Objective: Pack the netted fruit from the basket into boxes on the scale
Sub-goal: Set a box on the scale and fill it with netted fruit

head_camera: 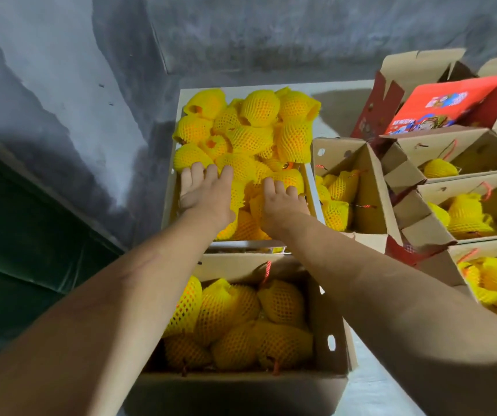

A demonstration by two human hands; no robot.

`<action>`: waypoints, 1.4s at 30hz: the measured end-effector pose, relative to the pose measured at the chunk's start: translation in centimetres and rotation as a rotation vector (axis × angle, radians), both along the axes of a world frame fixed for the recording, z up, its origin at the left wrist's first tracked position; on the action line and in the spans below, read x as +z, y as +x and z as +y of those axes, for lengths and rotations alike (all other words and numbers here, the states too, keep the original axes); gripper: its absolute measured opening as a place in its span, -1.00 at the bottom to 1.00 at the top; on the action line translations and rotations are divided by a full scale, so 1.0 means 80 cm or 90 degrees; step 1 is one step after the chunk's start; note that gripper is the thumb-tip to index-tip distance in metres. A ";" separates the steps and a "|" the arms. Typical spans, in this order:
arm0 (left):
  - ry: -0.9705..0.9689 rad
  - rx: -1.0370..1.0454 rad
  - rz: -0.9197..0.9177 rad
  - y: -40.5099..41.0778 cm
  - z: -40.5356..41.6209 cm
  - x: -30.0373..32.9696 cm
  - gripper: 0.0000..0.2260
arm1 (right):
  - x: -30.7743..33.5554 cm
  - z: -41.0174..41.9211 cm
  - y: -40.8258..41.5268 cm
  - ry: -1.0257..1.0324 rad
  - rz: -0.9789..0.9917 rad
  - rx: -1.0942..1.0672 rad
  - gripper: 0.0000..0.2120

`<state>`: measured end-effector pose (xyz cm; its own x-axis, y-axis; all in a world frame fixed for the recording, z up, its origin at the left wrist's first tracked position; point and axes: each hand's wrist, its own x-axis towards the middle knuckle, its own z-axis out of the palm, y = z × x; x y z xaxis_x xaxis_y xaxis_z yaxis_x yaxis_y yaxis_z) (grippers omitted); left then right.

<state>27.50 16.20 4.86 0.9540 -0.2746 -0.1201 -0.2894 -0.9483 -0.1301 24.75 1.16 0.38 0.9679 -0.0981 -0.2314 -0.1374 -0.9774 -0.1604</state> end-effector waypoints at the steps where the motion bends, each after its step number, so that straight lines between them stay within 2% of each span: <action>1: 0.012 -0.005 -0.009 -0.002 -0.003 0.000 -0.26 | 0.001 -0.001 -0.001 -0.020 0.003 0.006 -0.37; 4: -0.025 0.004 0.023 -0.009 -0.005 0.003 -0.13 | 0.003 -0.002 -0.007 -0.050 0.048 0.002 -0.32; 7: -0.158 0.030 0.042 -0.019 0.005 0.008 -0.22 | 0.021 -0.001 -0.013 0.038 0.015 -0.046 -0.23; 11: -0.501 0.098 0.095 -0.046 0.023 0.031 -0.26 | 0.069 0.007 -0.034 0.247 -0.162 -0.031 -0.32; 15: -0.853 0.146 0.127 -0.096 0.046 0.068 -0.53 | 0.121 0.022 -0.089 0.508 -0.242 -0.049 -0.43; 18: -1.056 0.199 0.196 -0.143 0.072 0.085 -0.65 | 0.138 0.047 -0.145 0.699 -0.313 -0.010 -0.66; 21: -1.205 0.258 0.276 -0.181 0.094 0.084 -0.67 | 0.134 0.068 -0.195 0.843 -0.323 -0.074 -0.81; 22: -1.208 0.263 0.291 -0.190 0.095 0.082 -0.68 | 0.131 0.072 -0.208 0.875 -0.329 -0.119 -0.81; 24: -1.123 0.241 0.325 -0.206 0.092 0.080 -0.67 | 0.128 0.076 -0.227 0.891 -0.363 -0.228 -0.75; 26: -0.989 0.153 0.363 -0.221 0.089 0.085 -0.52 | 0.129 0.079 -0.243 0.867 -0.408 -0.330 -0.62; 28: -0.927 0.088 0.371 -0.237 0.091 0.092 -0.38 | 0.130 0.082 -0.260 0.881 -0.453 -0.374 -0.70; 30: -0.955 0.072 0.370 -0.250 0.104 0.096 -0.50 | 0.127 0.089 -0.277 0.900 -0.481 -0.378 -0.85; 32: -0.952 0.047 0.408 -0.266 0.120 0.095 -0.64 | 0.124 0.102 -0.294 0.954 -0.465 -0.378 -0.89; 34: -0.931 0.005 0.480 -0.284 0.133 0.091 -0.62 | 0.122 0.123 -0.308 0.993 -0.416 -0.360 -0.86; 36: -0.945 -0.020 0.499 -0.301 0.140 0.085 -0.61 | 0.123 0.145 -0.320 1.015 -0.381 -0.314 -0.84; 40: -1.063 0.073 0.472 -0.320 0.154 0.070 -0.41 | 0.127 0.182 -0.338 1.018 -0.368 -0.252 -0.85; 42: -1.085 0.119 0.482 -0.326 0.164 0.062 -0.39 | 0.125 0.191 -0.346 1.015 -0.350 -0.245 -0.79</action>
